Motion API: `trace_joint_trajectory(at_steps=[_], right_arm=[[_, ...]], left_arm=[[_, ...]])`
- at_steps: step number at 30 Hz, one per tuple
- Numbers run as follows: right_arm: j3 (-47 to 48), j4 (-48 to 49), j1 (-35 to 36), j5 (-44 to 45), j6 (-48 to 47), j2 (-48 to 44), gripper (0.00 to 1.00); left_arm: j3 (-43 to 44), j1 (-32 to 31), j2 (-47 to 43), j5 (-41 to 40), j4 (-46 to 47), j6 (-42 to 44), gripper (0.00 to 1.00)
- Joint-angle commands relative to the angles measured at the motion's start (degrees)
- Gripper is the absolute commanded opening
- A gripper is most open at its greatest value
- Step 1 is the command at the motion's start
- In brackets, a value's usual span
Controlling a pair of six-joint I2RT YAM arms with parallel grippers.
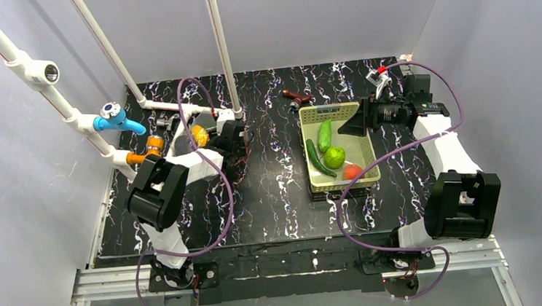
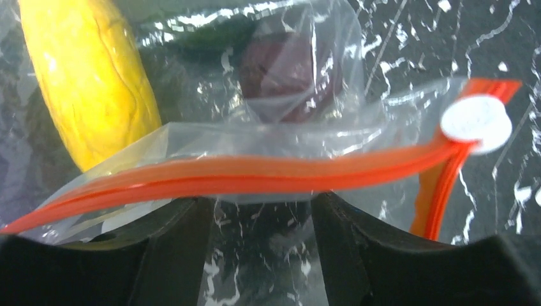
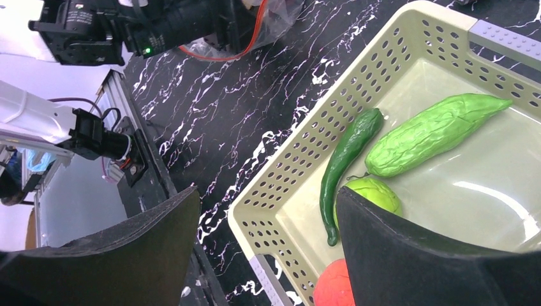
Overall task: Open the zip-top bag and remove the fake food
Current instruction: Pick up the fake vegetable from the zipper food storage bag.
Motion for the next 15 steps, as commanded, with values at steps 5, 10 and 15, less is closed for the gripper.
trace_joint_trajectory(at_steps=[5,10,15], right_arm=[[2.5,0.3,1.1,-1.5,-1.2,0.5,0.84],[2.8,0.4,1.1,-1.5,-1.2,0.9,0.84],[2.6,0.6,1.1,-0.1,-1.2,1.0,0.84]], left_arm=[[6.5,3.6,4.3,-3.5,1.3,-3.3,0.60],[8.7,4.5,6.0,-2.0,1.5,-2.6,0.62],[11.4,5.4,7.7,-1.4,1.6,-1.4,0.68]])
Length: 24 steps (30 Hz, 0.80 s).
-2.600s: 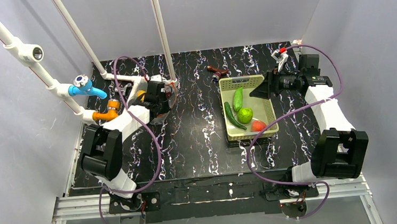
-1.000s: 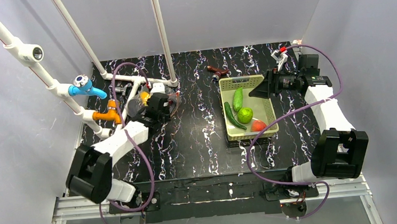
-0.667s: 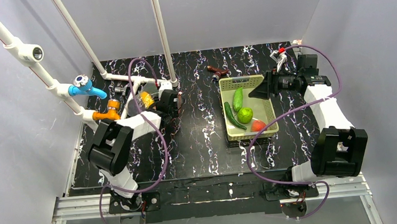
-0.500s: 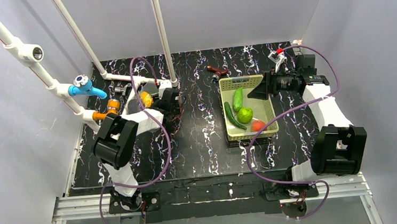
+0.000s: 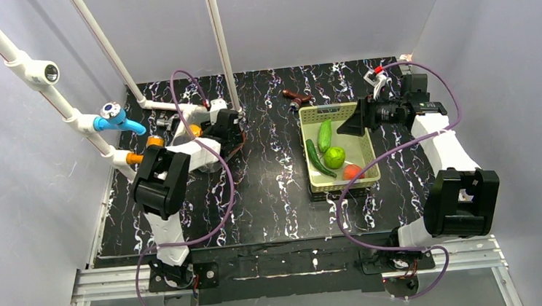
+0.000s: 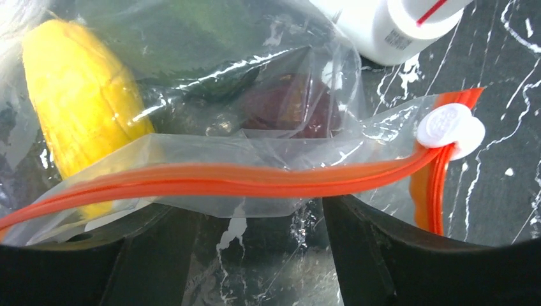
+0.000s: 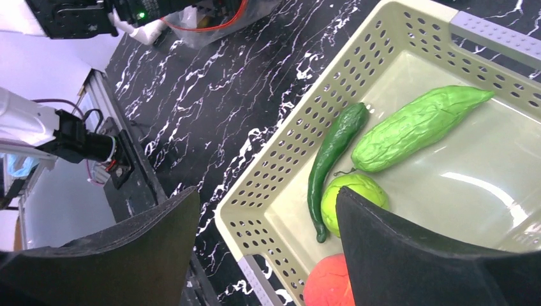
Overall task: Open the zip-top bag and remove the fake food
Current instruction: Pick up the fake vegetable from the zipper food storage bag.
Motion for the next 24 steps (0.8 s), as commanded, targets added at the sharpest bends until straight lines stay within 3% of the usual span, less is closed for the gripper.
trace_joint_trajectory(at_steps=[1,10,24], right_arm=[[2.2,0.6,0.0,-3.9,-0.9,0.0,0.84],[2.2,0.4,0.0,-4.2,-1.9,0.2,0.84],[2.4,0.3,0.0,-4.9,-2.0,0.1,0.84]], left_arm=[[3.7,1.0,1.0,-1.3,0.7,0.5,0.69],[8.3,3.7,4.6,-0.7,2.3,1.4,0.68],[16.2,7.3,9.8,-1.7,-2.1,-5.8,0.69]])
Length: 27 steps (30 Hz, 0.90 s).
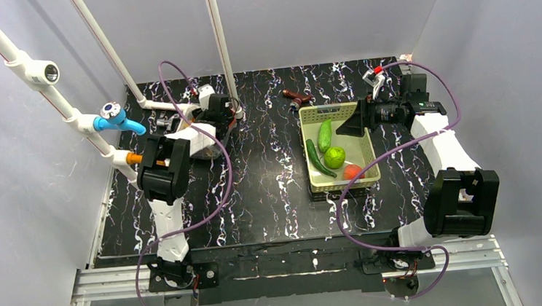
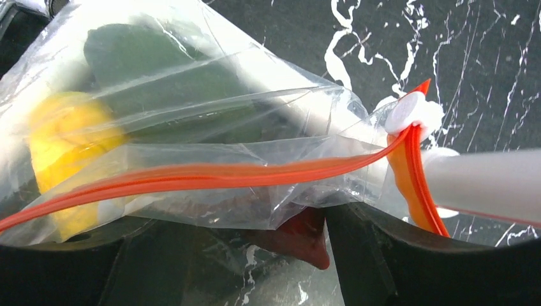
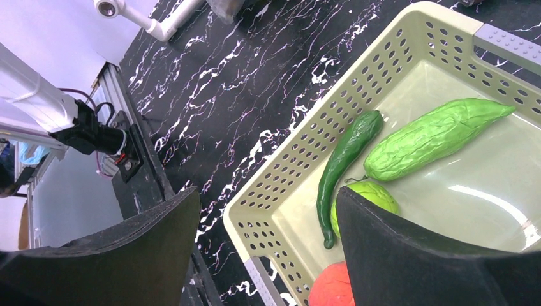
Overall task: Open the zip-top bag and remove the fake food
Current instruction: Pick up the fake vegetable from the zipper food storage bag.
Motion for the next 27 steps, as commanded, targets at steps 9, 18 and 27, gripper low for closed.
trace_joint_trajectory(at_steps=[9,18,27], right_arm=[[2.5,0.0,0.0,-2.0,-0.9,0.0,0.84],[2.8,-0.4,-0.1,-1.9,-0.9,-0.1,0.84],[3.0,-0.9,-0.2,-1.9,-1.7,-0.5,0.84]], left_arm=[[7.5,3.3,3.7,-1.5,-4.4,-2.9,0.76],[10.9,5.4,6.3,2.7,-7.8,-3.5,0.75],[5.8,6.0,1.2,8.2,-5.9,-0.6,0.32]])
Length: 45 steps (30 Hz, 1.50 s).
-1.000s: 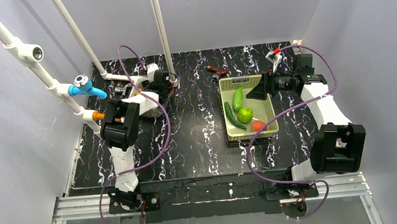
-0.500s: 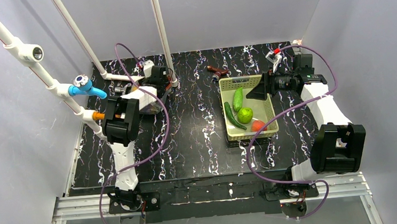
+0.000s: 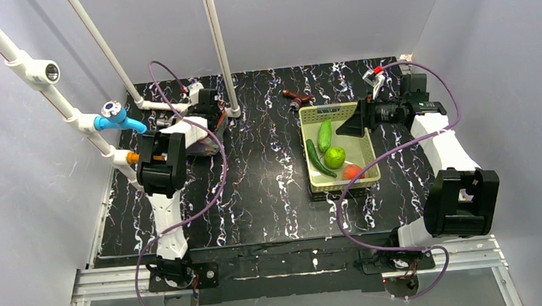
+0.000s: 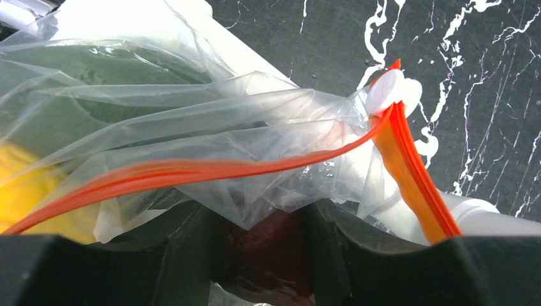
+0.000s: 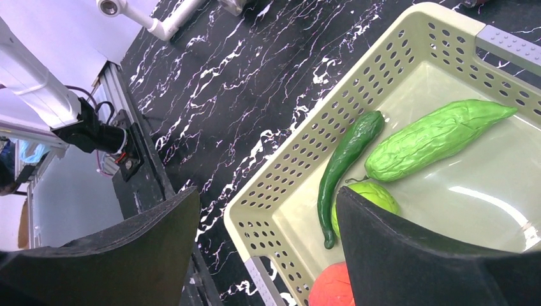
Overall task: Open the zip-top bag and remove the fake food
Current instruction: Pick up the fake vegetable from the zipper food storage bag.
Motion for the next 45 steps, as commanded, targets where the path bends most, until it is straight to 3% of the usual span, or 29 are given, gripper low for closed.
trace_joint_trajectory(at_steps=[1,8,12,13,16,17,18,23,28,31,37,45], right_arm=[[3.0,-0.7,-0.1,-1.5,-1.4,-0.6,0.84],[3.0,-0.8,-0.1,-1.5,-1.4,-1.6,0.84],[2.9,-0.8,-0.1,-1.5,-1.4,-3.0,0.84],[2.8,-0.7,-0.1,0.8,-1.4,-3.4,0.84],[2.6,-0.3,-0.1,-3.8,-1.4,-3.7,0.84],[2.5,-0.3,-0.2,-4.0,4.1,-3.8,0.84],[2.5,-0.2,-0.1,-3.9,-0.7,-4.0,0.84],[2.3,0.0,-0.1,-4.0,-0.7,-4.5,0.84],[2.0,0.4,-0.2,-4.4,-0.4,-4.4,0.84],[2.0,0.6,-0.1,-4.4,-0.3,-4.4,0.84],[1.9,0.7,-0.1,-4.4,-0.3,-4.6,0.84],[1.7,1.0,-0.1,-4.4,-0.3,-4.4,0.84]], left_arm=[[-2.9,0.7,-5.1,3.0,-0.5,2.5,0.30],[-7.0,0.6,-12.4,11.2,-3.8,3.5,0.21],[-12.0,0.0,-20.4,21.3,-15.4,4.9,0.20],[-13.2,0.0,-21.9,21.9,-18.3,6.1,0.20],[-14.6,-1.3,-23.4,23.5,-25.0,12.0,0.20],[-14.6,-2.4,-23.3,25.4,-26.6,14.2,0.20],[-14.8,-3.5,-23.1,26.5,-27.6,15.3,0.19],[-19.0,-10.9,-24.9,9.5,-26.4,21.4,0.09],[-22.9,-11.2,-30.0,6.3,-19.7,20.8,0.04],[-24.2,-11.6,-32.0,6.9,-13.9,25.5,0.04],[-21.8,-11.7,-31.0,25.0,-15.9,37.5,0.03],[-20.6,-11.7,-30.2,33.4,-20.7,51.3,0.01]])
